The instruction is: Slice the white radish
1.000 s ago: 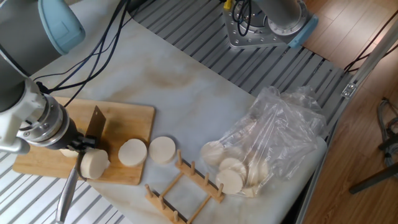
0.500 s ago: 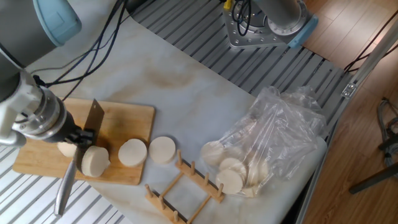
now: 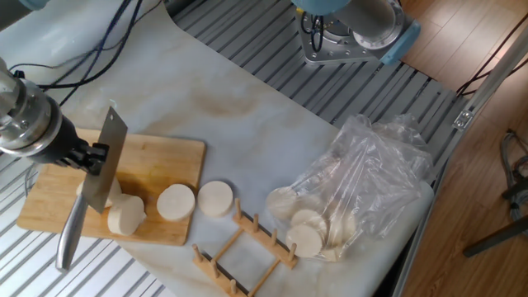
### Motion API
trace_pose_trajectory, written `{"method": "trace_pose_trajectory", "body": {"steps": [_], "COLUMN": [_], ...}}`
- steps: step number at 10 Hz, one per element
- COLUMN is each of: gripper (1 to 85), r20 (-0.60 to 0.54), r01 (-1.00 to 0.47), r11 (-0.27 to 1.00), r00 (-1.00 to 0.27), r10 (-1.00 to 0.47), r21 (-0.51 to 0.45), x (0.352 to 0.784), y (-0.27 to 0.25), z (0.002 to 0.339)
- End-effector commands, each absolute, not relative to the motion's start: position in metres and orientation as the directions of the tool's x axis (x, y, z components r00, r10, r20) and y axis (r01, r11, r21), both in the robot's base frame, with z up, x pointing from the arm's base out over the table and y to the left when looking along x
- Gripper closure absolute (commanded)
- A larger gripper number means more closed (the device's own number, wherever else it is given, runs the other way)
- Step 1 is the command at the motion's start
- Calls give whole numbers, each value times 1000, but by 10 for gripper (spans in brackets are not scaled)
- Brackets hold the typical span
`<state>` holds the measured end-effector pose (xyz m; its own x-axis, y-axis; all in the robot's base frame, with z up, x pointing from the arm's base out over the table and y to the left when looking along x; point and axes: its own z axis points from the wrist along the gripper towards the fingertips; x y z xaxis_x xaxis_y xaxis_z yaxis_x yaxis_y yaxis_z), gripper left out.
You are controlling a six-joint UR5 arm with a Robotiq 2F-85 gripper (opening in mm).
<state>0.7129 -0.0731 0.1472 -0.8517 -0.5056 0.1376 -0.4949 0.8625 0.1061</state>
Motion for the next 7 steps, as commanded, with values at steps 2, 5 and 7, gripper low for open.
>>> {"method": "trace_pose_trajectory", "body": {"steps": [2, 5, 7], "gripper": [843, 843, 843], "r20": [100, 100, 109], "r01": [-576, -596, -590], "r11": [804, 797, 804], "r00": [-800, -791, -796], "r10": [-592, -603, -595], "r21": [149, 95, 72], "x": [720, 723, 720], "y": [-76, -80, -79], "z": [202, 213, 215]}}
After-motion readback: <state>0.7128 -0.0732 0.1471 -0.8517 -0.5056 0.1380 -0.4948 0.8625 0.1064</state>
